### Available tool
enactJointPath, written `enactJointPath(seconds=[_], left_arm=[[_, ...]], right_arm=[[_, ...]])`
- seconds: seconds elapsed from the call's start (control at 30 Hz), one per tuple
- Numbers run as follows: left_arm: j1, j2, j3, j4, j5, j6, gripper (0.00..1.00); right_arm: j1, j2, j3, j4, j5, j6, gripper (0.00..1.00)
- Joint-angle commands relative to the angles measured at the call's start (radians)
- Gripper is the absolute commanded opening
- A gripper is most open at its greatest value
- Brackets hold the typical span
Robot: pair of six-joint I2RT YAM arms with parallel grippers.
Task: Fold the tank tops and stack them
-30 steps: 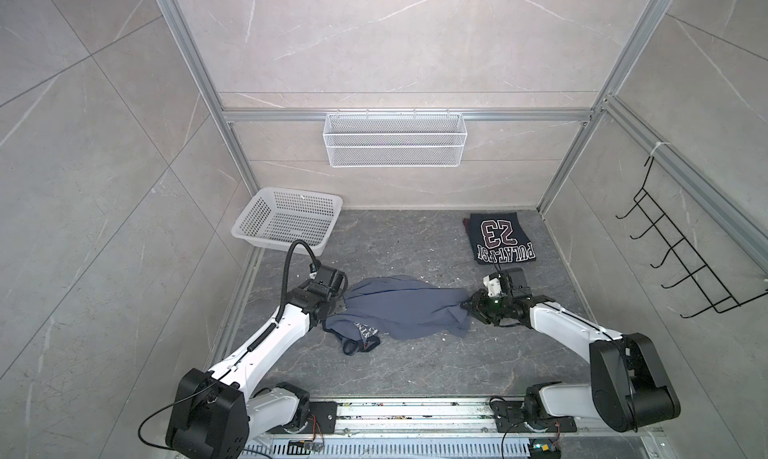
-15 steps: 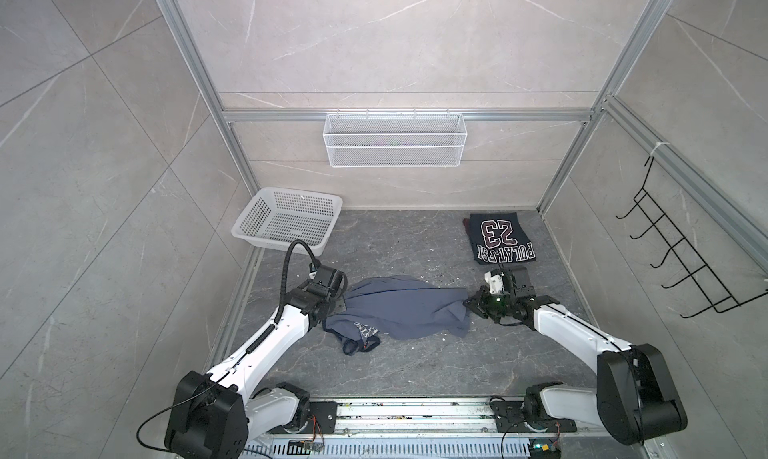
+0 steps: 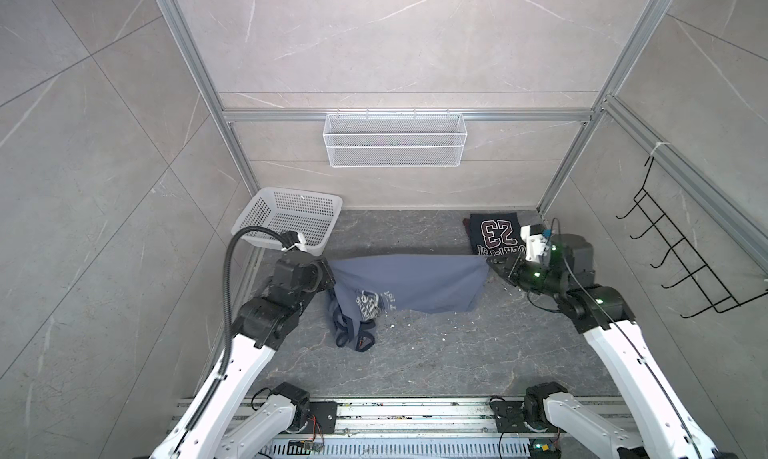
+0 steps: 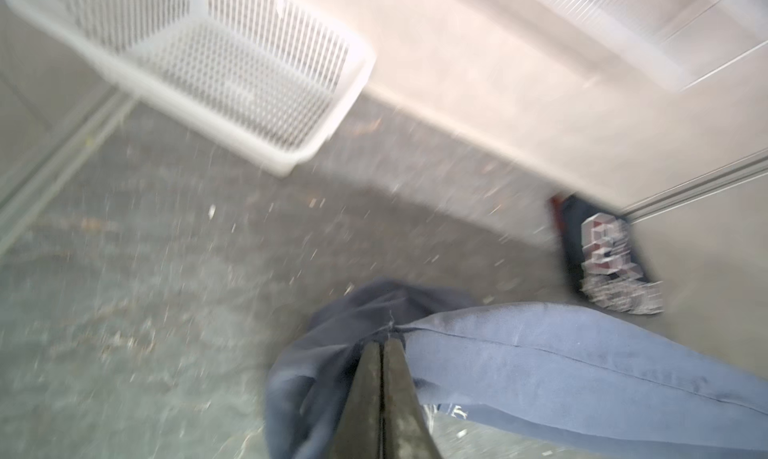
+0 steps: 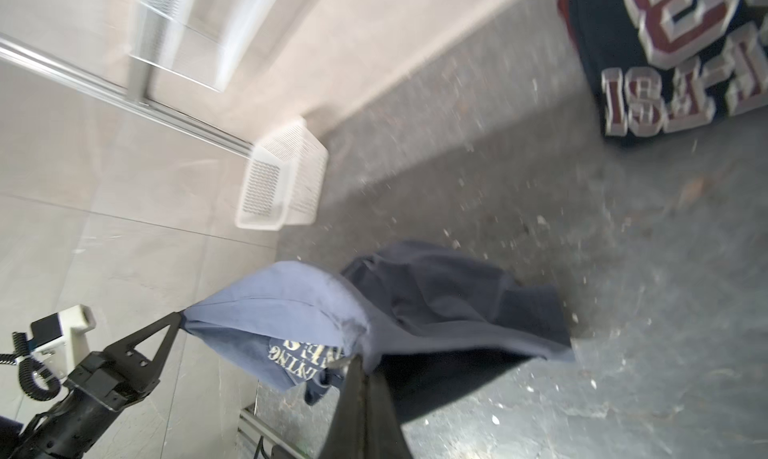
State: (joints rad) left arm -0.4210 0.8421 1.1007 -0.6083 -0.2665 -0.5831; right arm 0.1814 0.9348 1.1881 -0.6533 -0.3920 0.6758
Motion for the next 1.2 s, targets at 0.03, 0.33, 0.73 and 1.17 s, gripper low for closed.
enactJointPath(seconds=[0.03, 0.33, 0.73, 1.17], left_arm=[[0.005, -0.081, 0.139, 0.027, 0.048, 0.081, 0.00], [0.005, -0.080, 0.200, 0.012, 0.241, 0.109, 0.00], [0.011, 0.573, 0.419, -0.214, 0.124, 0.127, 0.00], [0.023, 0.827, 1.291, -0.135, 0.065, 0.389, 0.00]], right_arm=[[0.003, -0.062, 0.239, -0.212, 0.112, -0.071, 0.00], [0.004, -0.103, 0.458, -0.296, 0.165, -0.098, 0.00], [0.003, 0.198, 0.326, -0.124, 0.247, -0.121, 0.00], [0.002, 0.645, 1.258, -0.305, 0.351, -0.169, 0.00]])
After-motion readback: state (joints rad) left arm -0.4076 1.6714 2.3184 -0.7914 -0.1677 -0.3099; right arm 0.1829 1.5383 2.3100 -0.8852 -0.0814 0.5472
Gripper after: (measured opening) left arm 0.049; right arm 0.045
